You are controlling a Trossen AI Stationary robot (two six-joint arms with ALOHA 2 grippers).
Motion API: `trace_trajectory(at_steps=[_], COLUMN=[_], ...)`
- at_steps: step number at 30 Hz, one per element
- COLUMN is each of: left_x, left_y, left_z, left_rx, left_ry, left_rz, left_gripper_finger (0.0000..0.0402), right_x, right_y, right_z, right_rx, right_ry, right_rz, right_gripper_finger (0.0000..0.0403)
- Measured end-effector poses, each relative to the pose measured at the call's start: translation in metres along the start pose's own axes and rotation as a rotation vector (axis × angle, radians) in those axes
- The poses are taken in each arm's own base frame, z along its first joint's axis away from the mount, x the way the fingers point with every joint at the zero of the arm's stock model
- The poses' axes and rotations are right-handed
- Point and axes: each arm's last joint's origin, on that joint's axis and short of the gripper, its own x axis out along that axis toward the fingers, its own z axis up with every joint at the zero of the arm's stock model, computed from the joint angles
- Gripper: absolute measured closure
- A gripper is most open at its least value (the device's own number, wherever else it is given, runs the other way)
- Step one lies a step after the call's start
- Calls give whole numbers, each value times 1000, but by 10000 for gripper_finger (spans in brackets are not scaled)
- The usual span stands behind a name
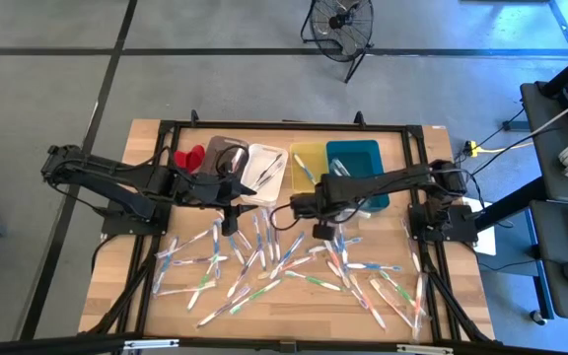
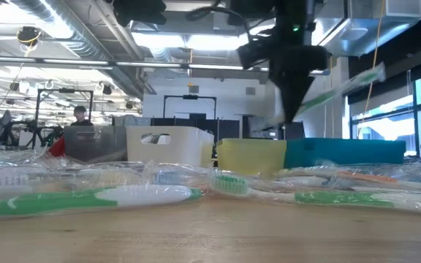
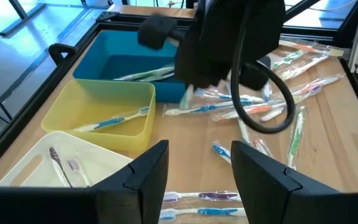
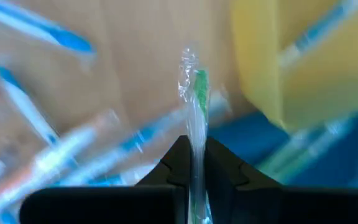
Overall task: Pick & Place Toothbrushes
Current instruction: Put the green toothbrush into the blue bin
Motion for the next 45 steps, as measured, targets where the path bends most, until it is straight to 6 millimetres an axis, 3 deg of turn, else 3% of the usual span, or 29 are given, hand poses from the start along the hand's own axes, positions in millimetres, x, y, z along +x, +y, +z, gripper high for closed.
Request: trace_trajectory(at_steps=[9, 19, 27, 31, 36, 40, 45], left_x=[0, 0, 0, 0, 0, 0, 0], left_y=[0, 0, 0, 0, 1, 1, 1], left_z=[0, 0, 0, 0, 0, 0, 0], left_rx=[18, 14, 10, 10, 14, 14, 6], left_ry=[2, 2, 3, 4, 1, -2, -3], left_rz=[0, 3, 3, 4, 7, 25, 28], left_gripper_finger=[233, 233, 233, 233, 233, 233, 233], right_x=[-18, -75, -126, -127, -108, -88, -68], right_y=[-16, -43, -69, -81, -86, -82, -77], right_z=[-33, -68, -128, -166, -198, -204, -196], right_rx=[89, 246, 411, 500, 579, 568, 518], right_ry=[252, 0, -264, -332, -438, -578, -742], right_rz=[-216, -246, -235, -217, -167, -94, -49], right_gripper_finger=[378, 378, 378, 378, 378, 378, 378])
